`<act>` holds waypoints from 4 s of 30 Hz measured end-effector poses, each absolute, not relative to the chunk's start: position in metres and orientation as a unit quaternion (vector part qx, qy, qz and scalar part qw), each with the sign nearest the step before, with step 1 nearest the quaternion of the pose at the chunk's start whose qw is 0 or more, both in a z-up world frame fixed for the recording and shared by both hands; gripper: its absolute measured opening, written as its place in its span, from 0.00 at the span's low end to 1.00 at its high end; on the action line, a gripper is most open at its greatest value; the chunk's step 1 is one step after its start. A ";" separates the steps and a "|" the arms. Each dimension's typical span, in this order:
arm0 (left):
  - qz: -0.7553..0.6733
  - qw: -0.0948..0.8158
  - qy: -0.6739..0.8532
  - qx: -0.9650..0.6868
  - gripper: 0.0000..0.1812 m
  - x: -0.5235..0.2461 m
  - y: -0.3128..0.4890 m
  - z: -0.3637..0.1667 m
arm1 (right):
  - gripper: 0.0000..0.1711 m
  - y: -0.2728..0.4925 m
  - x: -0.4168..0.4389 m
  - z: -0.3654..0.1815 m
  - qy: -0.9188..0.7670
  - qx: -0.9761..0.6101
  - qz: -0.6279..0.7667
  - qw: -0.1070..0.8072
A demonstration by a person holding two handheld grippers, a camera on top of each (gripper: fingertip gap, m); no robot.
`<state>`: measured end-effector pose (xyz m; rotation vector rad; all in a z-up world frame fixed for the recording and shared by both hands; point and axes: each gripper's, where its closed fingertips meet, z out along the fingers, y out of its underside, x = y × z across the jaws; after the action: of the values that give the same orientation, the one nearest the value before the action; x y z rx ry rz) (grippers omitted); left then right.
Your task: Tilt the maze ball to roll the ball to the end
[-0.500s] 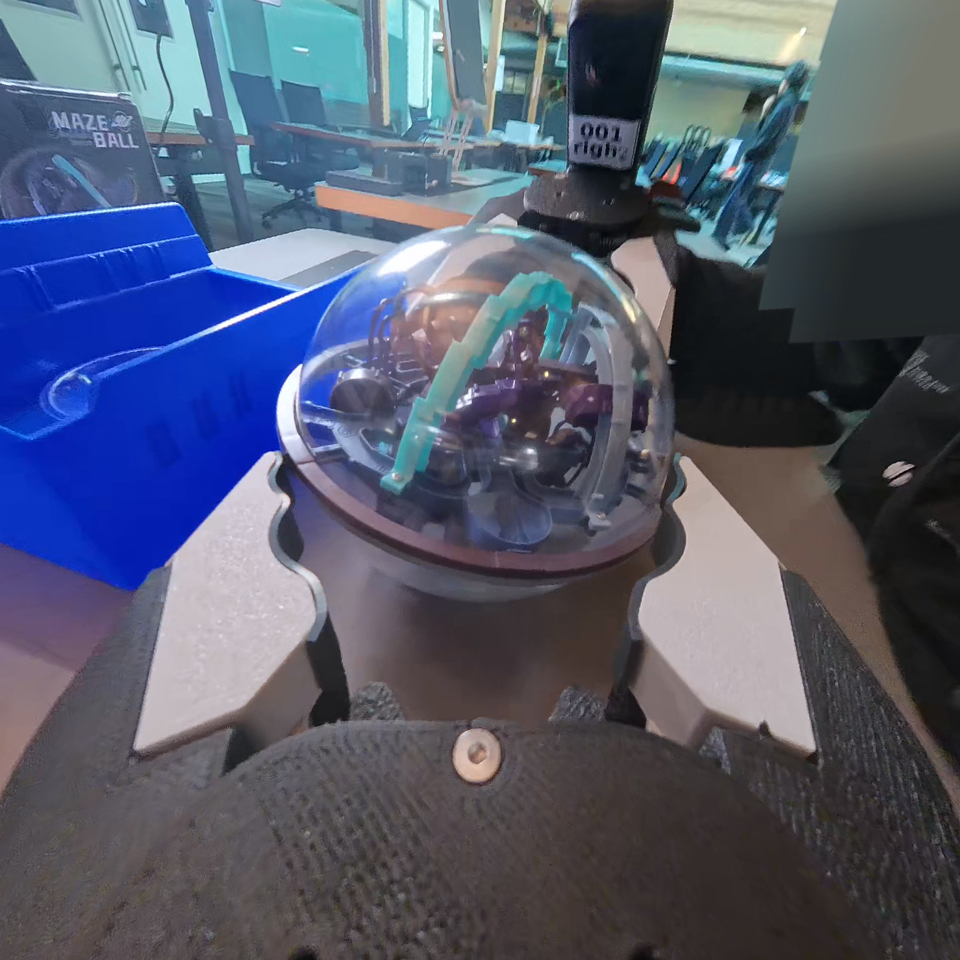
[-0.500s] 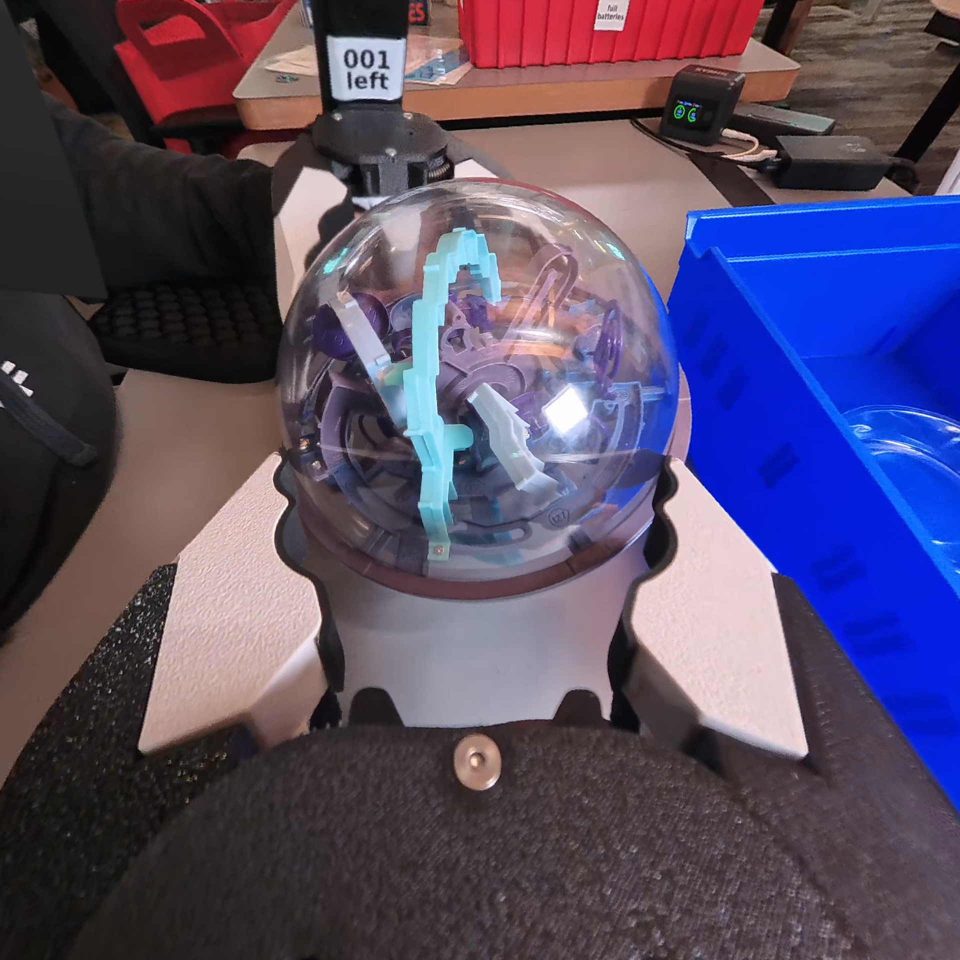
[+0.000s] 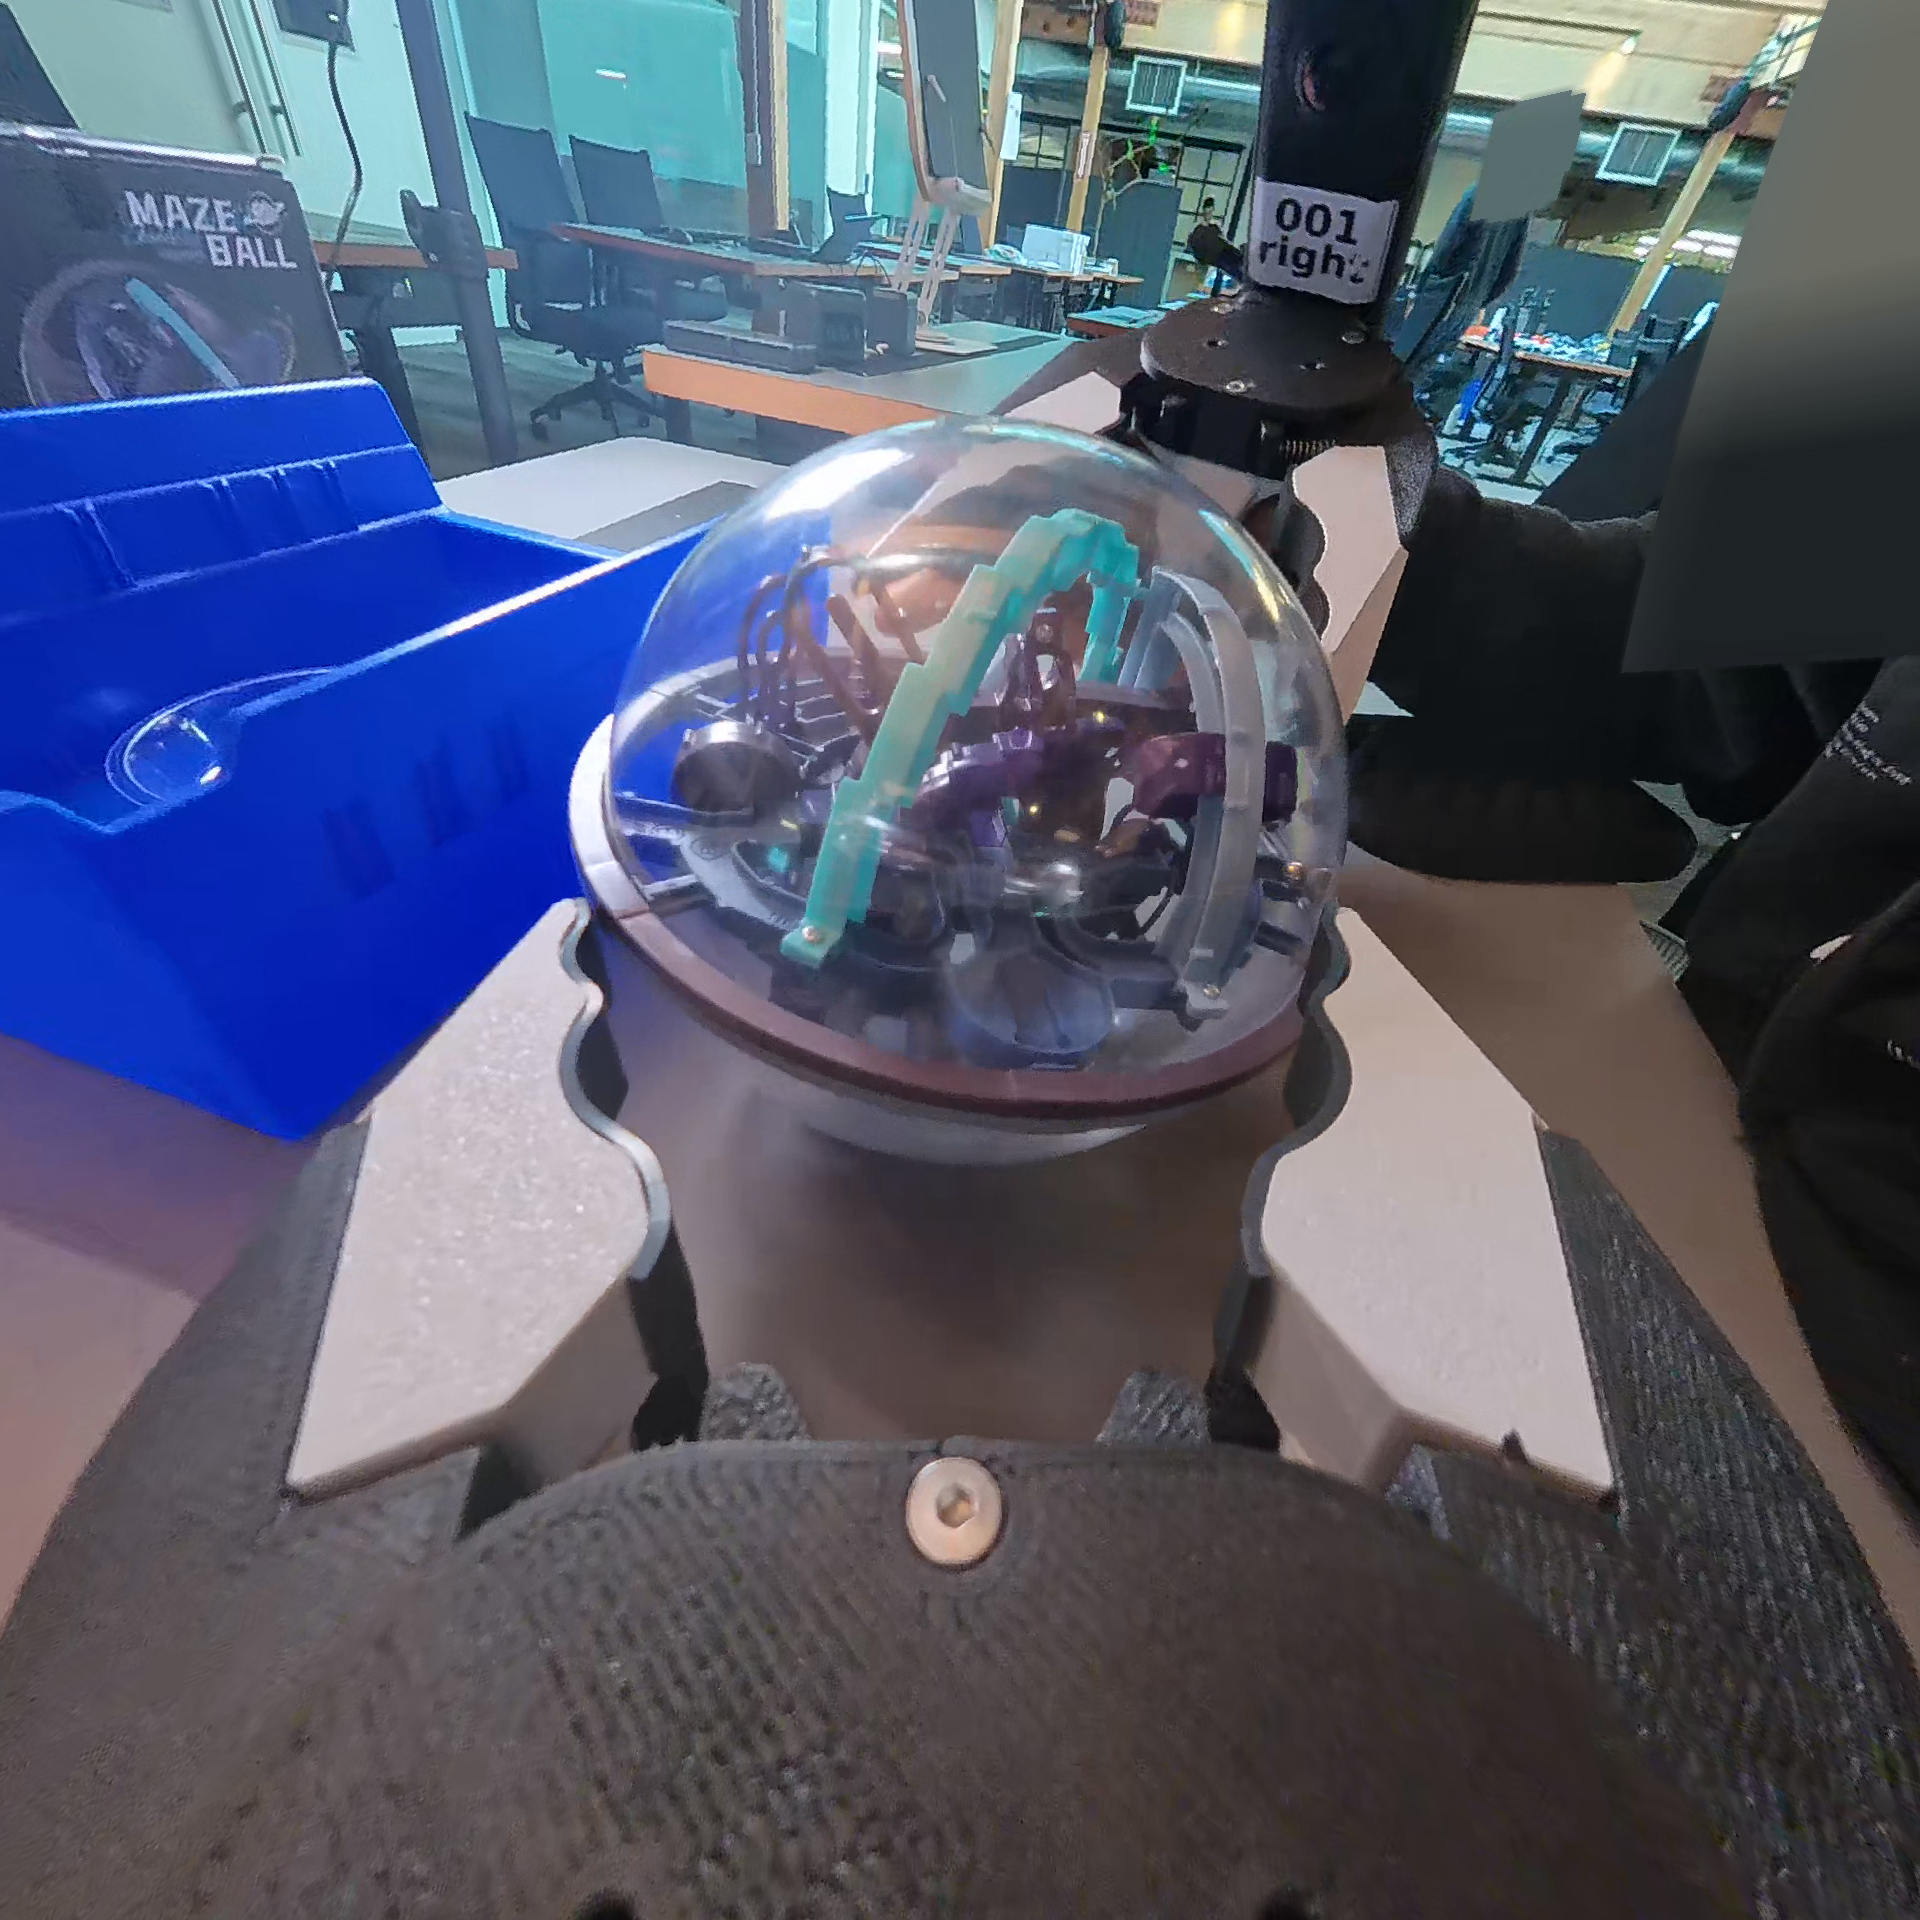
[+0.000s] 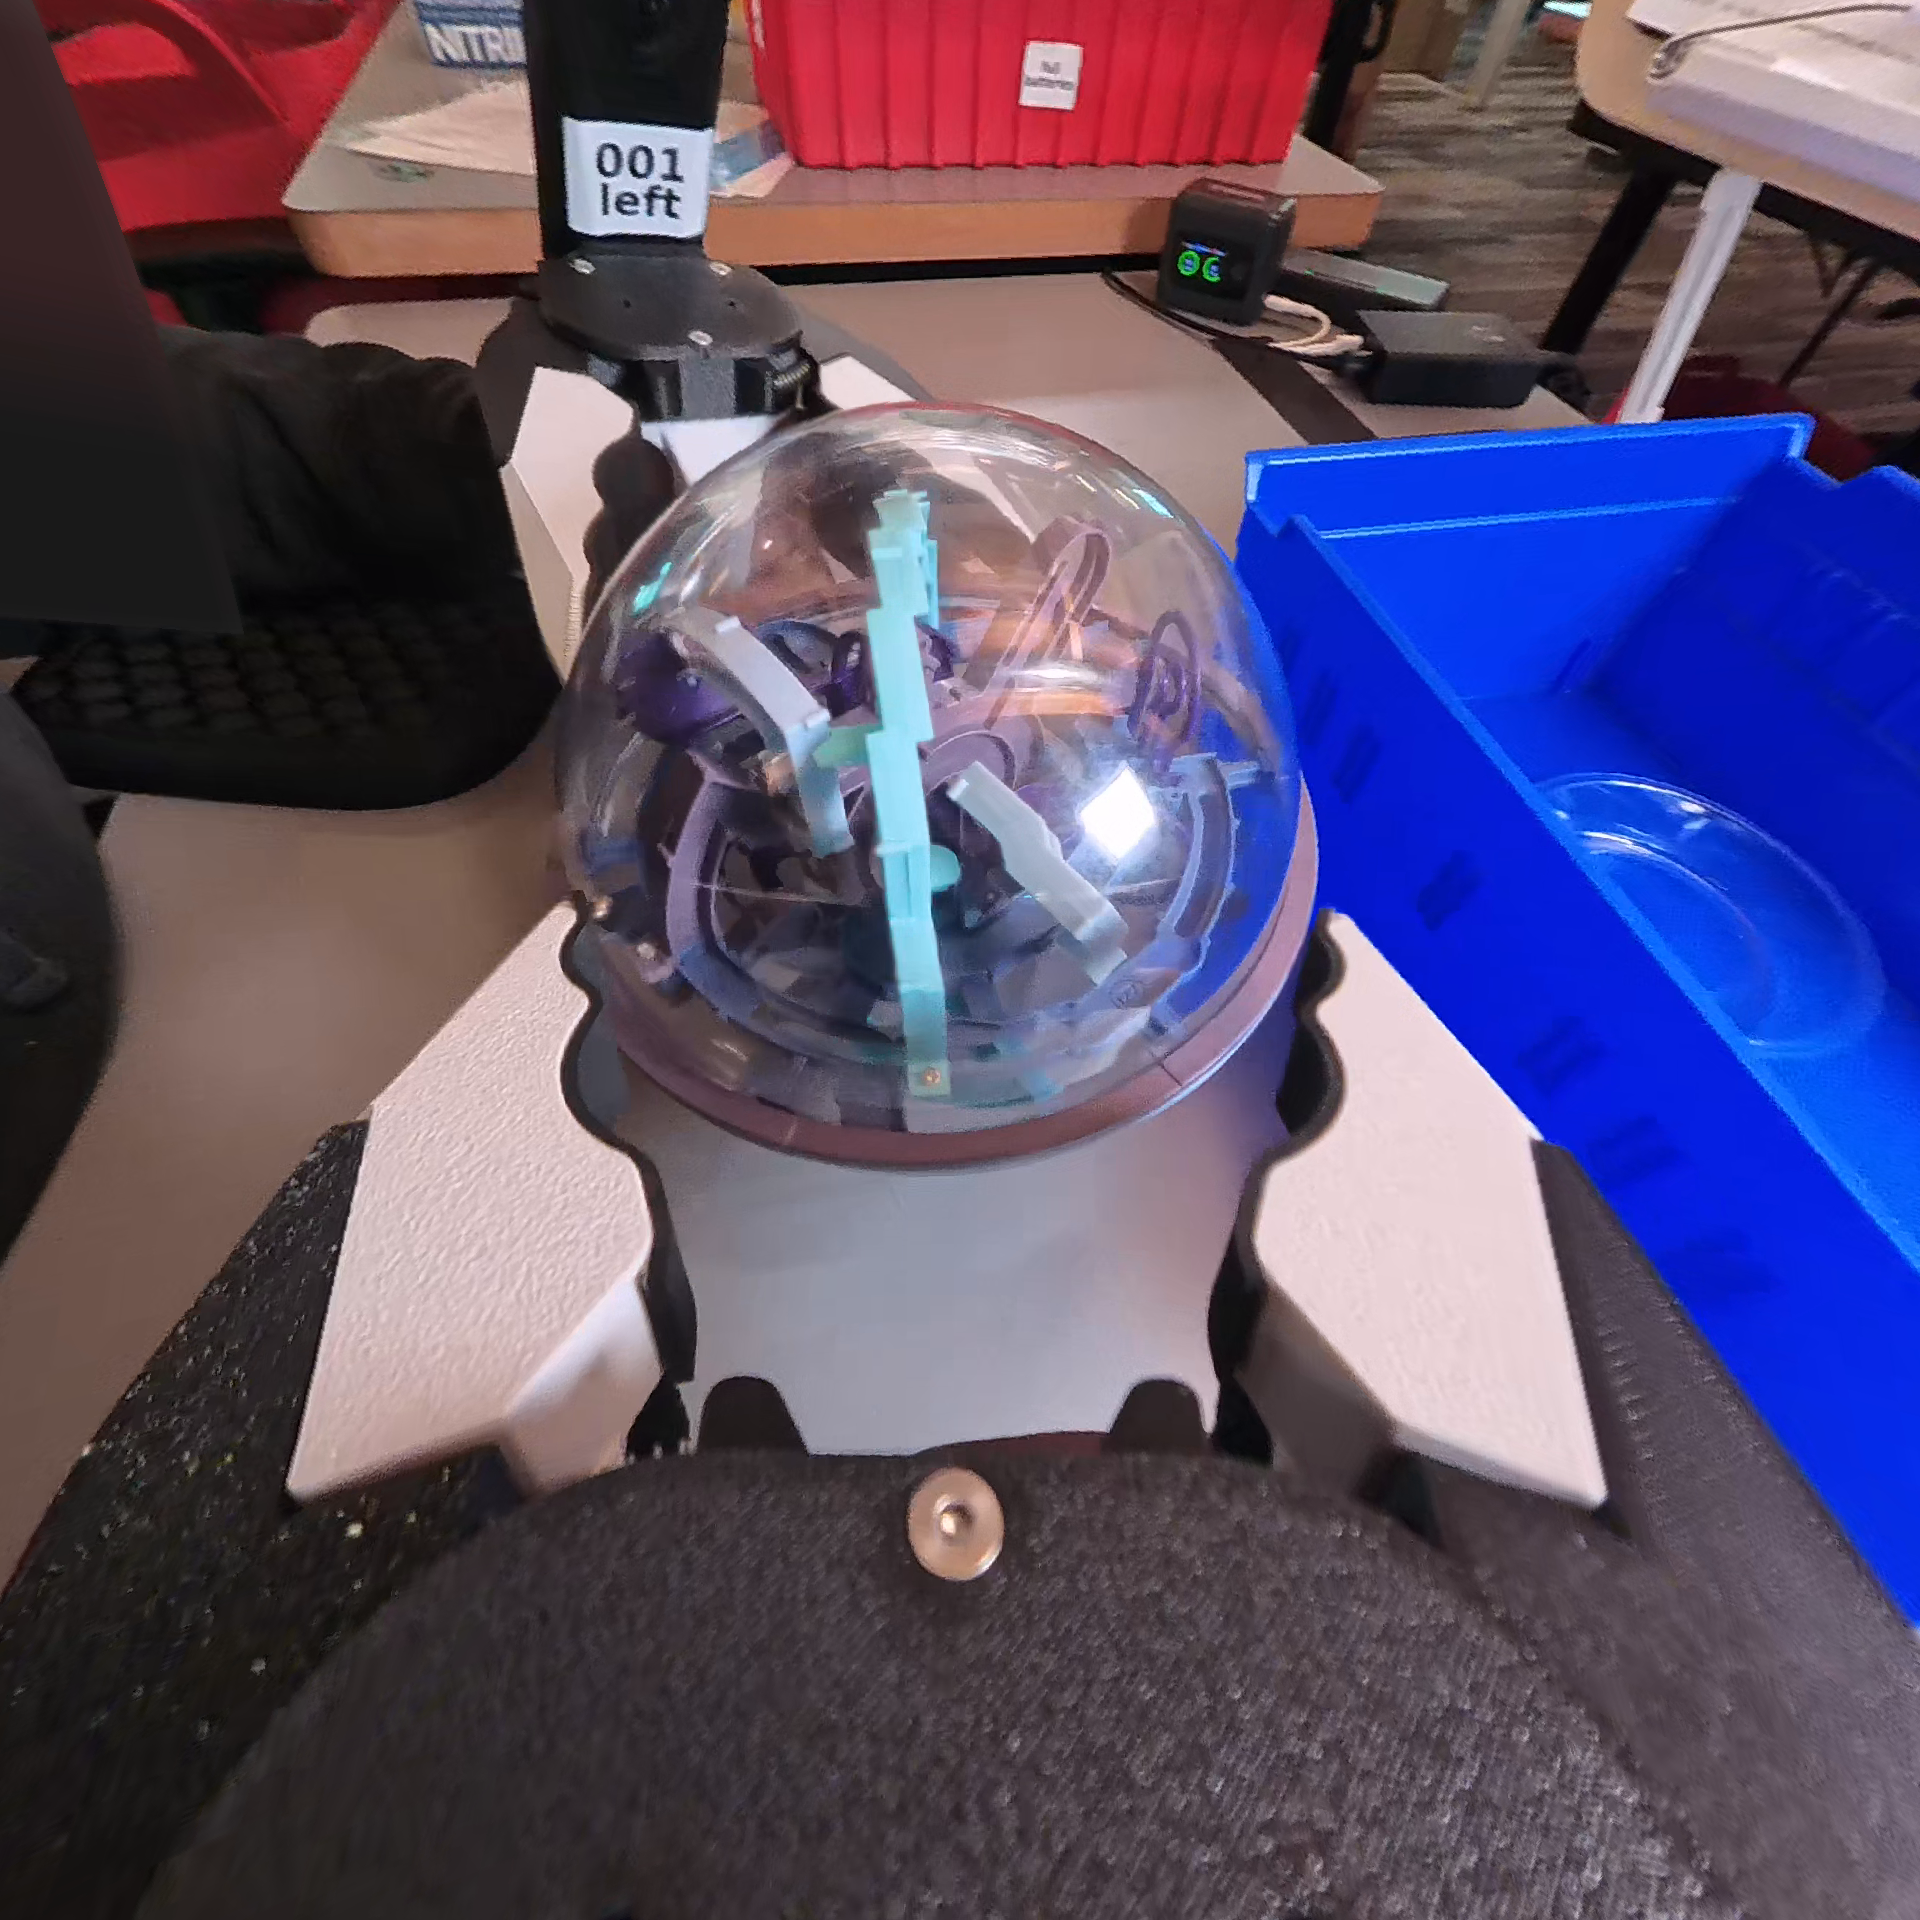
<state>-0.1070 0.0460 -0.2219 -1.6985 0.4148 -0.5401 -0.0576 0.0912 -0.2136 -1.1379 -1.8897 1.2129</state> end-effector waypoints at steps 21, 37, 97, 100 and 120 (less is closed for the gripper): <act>-0.244 0.648 0.178 -0.699 0.74 -0.106 0.047 -0.194 | 0.76 0.079 -0.056 -0.218 -0.749 -0.405 0.408 0.331; -0.282 0.609 0.154 -0.726 0.74 -0.118 0.061 -0.213 | 0.76 0.089 -0.081 -0.209 -0.717 -0.424 0.486 0.265; -0.269 0.597 0.130 -0.745 0.73 -0.119 0.053 -0.222 | 0.83 0.075 -0.085 -0.218 -0.652 -0.509 0.443 0.345; -0.256 0.591 0.140 -0.752 0.72 -0.117 0.047 -0.225 | 0.84 0.074 -0.084 -0.219 -0.673 -0.496 0.441 0.326; -0.303 0.529 0.266 -0.747 0.78 -0.112 0.042 -0.220 | 0.83 0.056 -0.081 -0.212 -0.780 -0.361 0.434 0.271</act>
<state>-0.1124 0.0421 -0.2199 -1.7830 0.6344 -0.7240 -0.0813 0.0564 -0.2122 -0.9726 -2.1001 1.1684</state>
